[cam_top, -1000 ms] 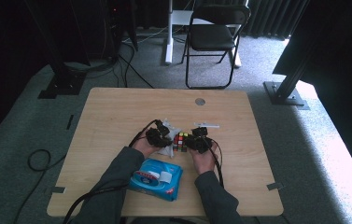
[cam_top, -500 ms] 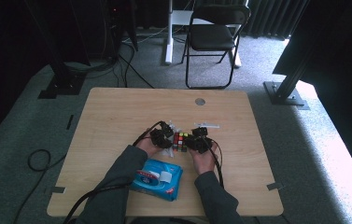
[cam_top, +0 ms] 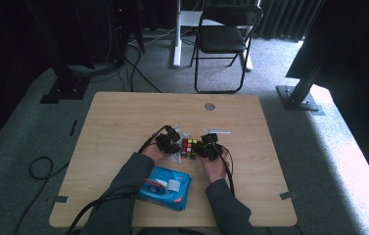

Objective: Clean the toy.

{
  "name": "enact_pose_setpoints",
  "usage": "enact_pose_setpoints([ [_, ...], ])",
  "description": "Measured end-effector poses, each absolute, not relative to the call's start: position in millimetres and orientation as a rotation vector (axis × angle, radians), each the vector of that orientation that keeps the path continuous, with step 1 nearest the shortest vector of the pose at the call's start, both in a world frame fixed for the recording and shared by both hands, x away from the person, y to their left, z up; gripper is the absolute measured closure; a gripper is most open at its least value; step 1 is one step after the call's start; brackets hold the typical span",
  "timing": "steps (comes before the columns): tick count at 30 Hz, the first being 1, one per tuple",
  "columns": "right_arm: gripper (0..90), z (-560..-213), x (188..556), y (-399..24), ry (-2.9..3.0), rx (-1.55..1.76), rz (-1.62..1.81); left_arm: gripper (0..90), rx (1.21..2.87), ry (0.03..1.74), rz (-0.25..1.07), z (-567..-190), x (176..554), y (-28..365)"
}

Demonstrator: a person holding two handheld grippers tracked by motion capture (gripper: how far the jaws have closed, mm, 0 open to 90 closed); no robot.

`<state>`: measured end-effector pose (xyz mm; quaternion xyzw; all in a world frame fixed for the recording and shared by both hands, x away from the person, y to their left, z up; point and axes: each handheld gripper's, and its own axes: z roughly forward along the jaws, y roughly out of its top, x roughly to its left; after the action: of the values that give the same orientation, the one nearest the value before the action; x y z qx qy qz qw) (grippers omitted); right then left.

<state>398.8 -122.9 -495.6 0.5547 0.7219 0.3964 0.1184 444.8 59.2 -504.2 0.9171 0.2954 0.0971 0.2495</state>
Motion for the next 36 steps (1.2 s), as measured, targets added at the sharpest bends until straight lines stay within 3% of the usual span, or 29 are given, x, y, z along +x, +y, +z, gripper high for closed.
enact_pose_setpoints([
  [14,72.3,-492.6,396.5,-122.0,2.191,1.493,1.137,86.4,2.355,0.876,0.310,-495.2,447.7,73.4],
  [15,74.2,-492.3,396.5,-122.2,2.193,1.485,1.138,86.4,2.347,0.880,0.309,-495.0,447.8,73.9],
  [16,85.2,-491.0,396.2,-123.0,2.182,1.482,1.139,86.4,2.342,0.883,0.305,-494.8,448.0,74.3],
  [19,83.4,-490.2,398.0,-125.9,2.181,1.495,1.137,86.4,2.333,0.883,0.295,-494.6,447.9,74.7],
  [28,60.5,-491.6,390.8,-124.9,2.175,1.507,1.133,86.3,2.335,0.868,0.282,-494.3,447.1,74.7],
  [36,58.9,-493.0,388.6,-132.1,2.163,1.537,1.130,86.2,2.346,0.821,0.265,-493.9,442.4,71.0],
])
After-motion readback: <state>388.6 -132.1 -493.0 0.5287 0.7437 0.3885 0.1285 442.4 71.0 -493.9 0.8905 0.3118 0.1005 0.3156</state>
